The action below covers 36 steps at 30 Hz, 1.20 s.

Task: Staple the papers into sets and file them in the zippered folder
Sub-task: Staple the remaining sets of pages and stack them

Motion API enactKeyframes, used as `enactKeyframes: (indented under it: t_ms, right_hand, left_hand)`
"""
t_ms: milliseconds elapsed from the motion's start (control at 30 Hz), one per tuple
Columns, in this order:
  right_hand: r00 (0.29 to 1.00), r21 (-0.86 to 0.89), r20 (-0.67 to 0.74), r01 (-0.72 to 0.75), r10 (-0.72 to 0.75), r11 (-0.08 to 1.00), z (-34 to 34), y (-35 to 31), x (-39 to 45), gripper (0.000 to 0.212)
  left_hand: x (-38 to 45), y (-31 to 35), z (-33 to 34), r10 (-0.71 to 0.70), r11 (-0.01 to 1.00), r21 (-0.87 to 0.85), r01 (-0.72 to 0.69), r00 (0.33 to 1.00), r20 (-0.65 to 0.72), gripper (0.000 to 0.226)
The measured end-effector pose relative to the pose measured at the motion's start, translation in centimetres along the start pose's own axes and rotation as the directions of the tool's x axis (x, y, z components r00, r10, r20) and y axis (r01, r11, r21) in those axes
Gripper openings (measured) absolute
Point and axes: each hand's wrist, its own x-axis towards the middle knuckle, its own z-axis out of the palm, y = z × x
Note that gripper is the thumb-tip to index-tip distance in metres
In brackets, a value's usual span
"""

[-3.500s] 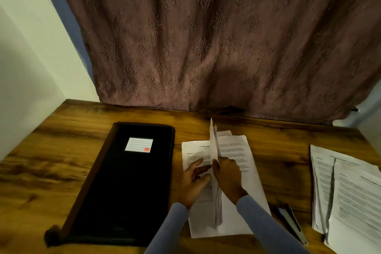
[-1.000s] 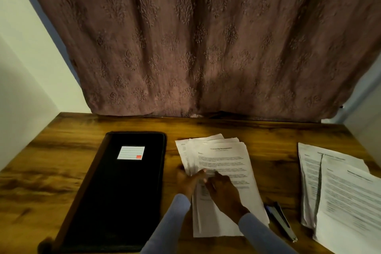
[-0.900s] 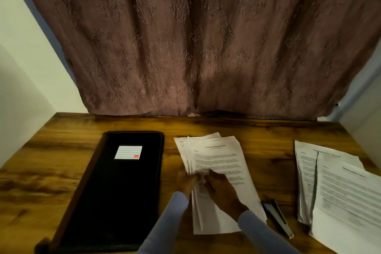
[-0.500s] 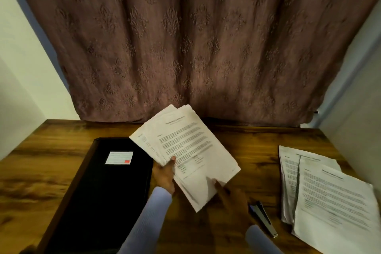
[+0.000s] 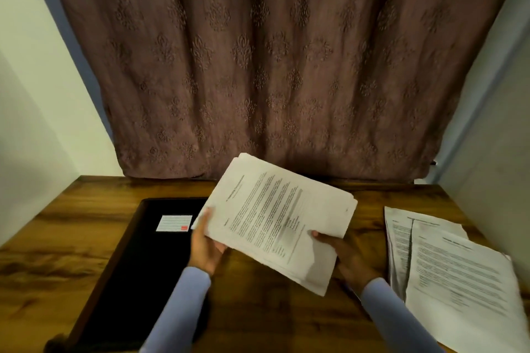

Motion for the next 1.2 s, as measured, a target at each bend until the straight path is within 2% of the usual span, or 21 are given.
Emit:
enactKeyframes:
  t_ms: [67,167,233,300,367,467,567,633,700,733,767,833,900,933,1100,1133,1200]
  right_hand:
    - [0.999,-0.044,0.026,0.031,-0.03,0.999,-0.5,-1.3,-0.5,0.036]
    - [0.993,-0.08,0.082,0.09,-0.083,0.993,-1.3,-2.7,-1.0,0.039]
    - [0.991,-0.084,0.092,0.108,-0.1,0.991,-1.7,-3.4,-1.3,0.034]
    - [0.988,-0.148,0.072,0.144,-0.135,0.978,-2.0,-3.9,-1.2,0.038]
    - [0.983,-0.233,0.055,0.183,-0.175,0.955,-1.9,-4.1,-0.9,0.043]
    - [0.977,-0.255,0.046,0.213,-0.208,0.943,-1.3,-3.9,-0.8,0.034]
    - [0.964,-0.242,0.065,0.266,-0.258,0.933,-1.5,-3.7,-1.1,0.036]
    - [0.968,-0.245,0.077,0.249,-0.238,0.937,-2.0,-3.2,-1.2,0.05]
    - [0.974,-0.237,0.067,0.225,-0.215,0.945,-2.6,-2.4,-1.2,0.079]
    - [0.974,-0.229,0.068,0.227,-0.217,0.947,-2.8,-1.9,-0.9,0.086]
    - [0.973,-0.221,0.075,0.23,-0.219,0.948,-2.9,-1.7,-0.7,0.085]
    - [0.97,-0.216,0.076,0.244,-0.233,0.945,-2.5,-1.8,-0.6,0.07]
    - [0.963,-0.216,0.078,0.269,-0.258,0.939,-2.1,-2.4,-0.2,0.052]
    - [0.961,-0.22,0.085,0.275,-0.262,0.936,-1.9,-2.6,0.1,0.05]
    - [0.953,-0.231,0.081,0.304,-0.293,0.924,-1.6,-3.5,0.9,0.041]
    - [0.951,-0.213,0.084,0.309,-0.297,0.927,-1.6,-3.5,0.9,0.043]
    - [0.947,-0.18,0.112,0.318,-0.302,0.931,-2.0,-3.5,1.0,0.059]
  left_hand:
    - [0.4,1.9,-1.1,-0.045,0.995,0.087,0.042,0.998,0.032,0.05]
    - [1.2,3.3,-1.8,-0.126,0.941,0.322,0.105,0.991,0.043,0.052]
    - [1.6,4.1,-1.7,-0.151,0.928,0.356,0.112,0.985,0.082,0.056]
    - [1.8,4.8,-1.2,-0.118,0.877,0.478,0.054,0.987,0.104,0.064]
    - [1.8,4.6,-0.4,-0.053,0.792,0.61,-0.023,0.993,0.106,0.055]
    - [1.7,3.4,0.8,0.045,0.825,0.56,-0.076,0.997,0.068,0.032]
    - [1.1,2.5,1.0,0.112,0.847,0.517,-0.123,0.992,0.053,0.036]
    - [0.6,1.5,0.6,0.112,0.854,0.507,-0.114,0.993,0.036,0.039]
    - [0.0,0.2,0.5,0.109,0.862,0.497,-0.096,0.994,0.003,0.037]
    - [-0.1,-0.4,0.6,0.105,0.874,0.48,-0.078,0.994,-0.028,0.035]
    - [-0.2,-0.9,0.8,0.1,0.888,0.455,-0.063,0.993,-0.059,0.033]
    - [-0.1,-1.3,1.3,0.106,0.899,0.434,-0.056,0.99,-0.091,0.033]
    - [0.1,-1.4,1.7,0.12,0.884,0.461,-0.07,0.989,-0.081,0.033]
    - [0.2,-1.5,1.9,0.128,0.875,0.478,-0.079,0.989,-0.072,0.032]
    - [0.4,-1.9,2.8,0.168,0.871,0.482,-0.094,0.979,-0.112,0.035]
    - [0.3,-1.8,2.8,0.183,0.875,0.472,-0.108,0.976,-0.115,0.033]
    - [0.1,-1.6,2.6,0.215,0.872,0.467,-0.148,0.972,-0.093,0.029]
